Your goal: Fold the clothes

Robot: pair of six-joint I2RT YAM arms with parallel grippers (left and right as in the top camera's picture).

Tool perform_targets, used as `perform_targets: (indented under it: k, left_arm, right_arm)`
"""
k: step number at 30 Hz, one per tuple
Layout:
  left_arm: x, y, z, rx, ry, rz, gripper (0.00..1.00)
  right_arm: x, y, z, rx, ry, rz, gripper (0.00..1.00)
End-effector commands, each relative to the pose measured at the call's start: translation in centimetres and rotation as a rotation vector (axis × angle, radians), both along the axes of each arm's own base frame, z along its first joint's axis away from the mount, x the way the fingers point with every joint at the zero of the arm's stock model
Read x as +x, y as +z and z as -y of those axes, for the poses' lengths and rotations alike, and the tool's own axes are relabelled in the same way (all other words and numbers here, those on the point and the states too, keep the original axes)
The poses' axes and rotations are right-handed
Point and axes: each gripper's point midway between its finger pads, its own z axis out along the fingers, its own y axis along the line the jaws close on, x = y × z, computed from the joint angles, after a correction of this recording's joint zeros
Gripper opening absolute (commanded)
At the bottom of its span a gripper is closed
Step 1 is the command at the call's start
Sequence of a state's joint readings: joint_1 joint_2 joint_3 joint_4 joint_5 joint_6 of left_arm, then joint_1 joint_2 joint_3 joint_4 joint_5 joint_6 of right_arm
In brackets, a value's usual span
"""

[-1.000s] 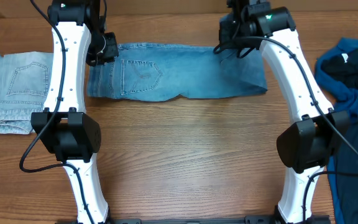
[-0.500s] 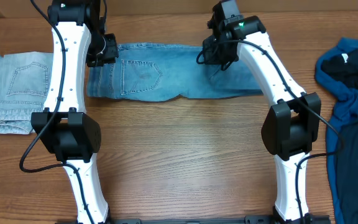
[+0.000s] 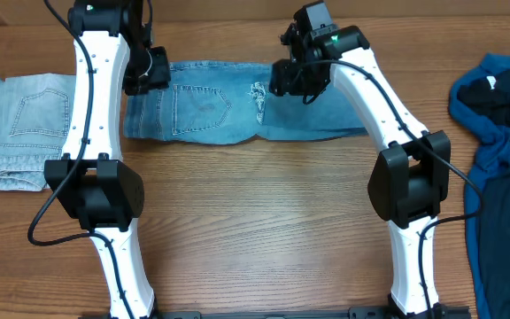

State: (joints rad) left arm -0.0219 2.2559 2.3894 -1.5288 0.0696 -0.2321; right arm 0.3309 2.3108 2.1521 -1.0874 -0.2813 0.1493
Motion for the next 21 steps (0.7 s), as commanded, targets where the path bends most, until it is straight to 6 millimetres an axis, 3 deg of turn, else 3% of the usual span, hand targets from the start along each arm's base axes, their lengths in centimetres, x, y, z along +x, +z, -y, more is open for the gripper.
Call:
perform_targets:
  k: [1,3,8,11,13,15,21]
  left_arm:
    - [0.2,1.7,1.4,-0.077,-0.025,0.048,0.38]
    - [0.2,1.7,1.4,-0.079,-0.025,0.046,0.37]
    - [0.0,1.7,1.4,-0.078,-0.025,0.038,0.40]
    - [-0.1,1.6,1.4,-0.078,-0.025,0.032,0.41]
    - [-0.1,1.6,1.4,-0.076,-0.036,0.033,0.42]
    - [-0.1,1.6,1.4,-0.073,-0.035,0.033,0.44]
    - [-0.1,1.6,1.4,-0.073,-0.036,0.034,0.48]
  right_arm:
    - [0.4,0.2,-0.8,0.006,0.035,0.033,0.15]
    - [0.4,-0.1,-1.6,0.005,0.047,0.049,0.06]
    - [-0.3,-3.7,-3.9,0.016,0.087,0.062,0.06]
    - [-0.1,-4.4,-4.0,-0.008,0.084,0.089,0.09]
    - [0.6,-4.3,-3.6,-0.033,0.069,0.118,0.56]
    - [1.0,-4.7,-2.4,-0.103,0.040,0.130,0.75]
    - [0.3,-4.8,-3.9,-0.156,0.068,0.162,0.79]
